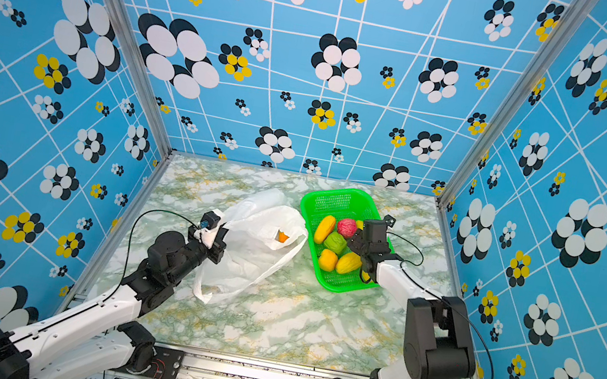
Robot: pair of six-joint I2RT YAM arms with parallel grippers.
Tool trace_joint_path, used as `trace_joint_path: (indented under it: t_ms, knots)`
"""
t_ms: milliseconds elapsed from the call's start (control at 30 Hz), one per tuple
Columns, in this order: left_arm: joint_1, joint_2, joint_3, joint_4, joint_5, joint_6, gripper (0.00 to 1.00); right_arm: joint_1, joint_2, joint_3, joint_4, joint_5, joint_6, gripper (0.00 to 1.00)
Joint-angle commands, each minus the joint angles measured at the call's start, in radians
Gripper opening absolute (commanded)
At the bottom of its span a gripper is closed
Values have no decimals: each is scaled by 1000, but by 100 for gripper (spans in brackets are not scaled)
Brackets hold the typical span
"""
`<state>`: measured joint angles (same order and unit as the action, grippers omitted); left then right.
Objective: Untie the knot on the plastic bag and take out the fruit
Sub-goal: 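Reach the right gripper deep into the bag toward the green-orange fruit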
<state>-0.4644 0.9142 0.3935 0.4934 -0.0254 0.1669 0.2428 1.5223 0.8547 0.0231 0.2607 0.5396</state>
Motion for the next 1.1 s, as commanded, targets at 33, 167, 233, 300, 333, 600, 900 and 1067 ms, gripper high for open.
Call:
trace_joint_path:
  t_ms: [33, 167, 233, 300, 333, 600, 900, 1067]
  knots:
    - [7, 16, -5, 17, 19, -7, 0, 92, -221, -128, 113, 44, -94, 80]
    - [7, 22, 6, 4, 33, -13, 0, 227, -440, -264, 264, 8, -177, 73]
    - [7, 17, 11, 1, 38, -17, 0, 310, -497, -282, 301, -21, -223, 68]
    - [7, 15, 11, 1, 43, -18, 0, 411, -514, -275, 316, -19, -277, 63]
    - [7, 17, 9, 4, 47, -18, 0, 455, -509, -273, 332, -18, -291, 61]
    - [7, -19, 6, -13, 51, -38, 0, 721, -96, -93, 478, -46, -275, 46]
    - [0, -77, 11, -55, 118, -54, 0, 797, 374, 209, 470, 40, -115, 43]
    - [-2, -105, -8, -49, 121, -59, 0, 800, 509, 290, 469, 85, -8, 41]
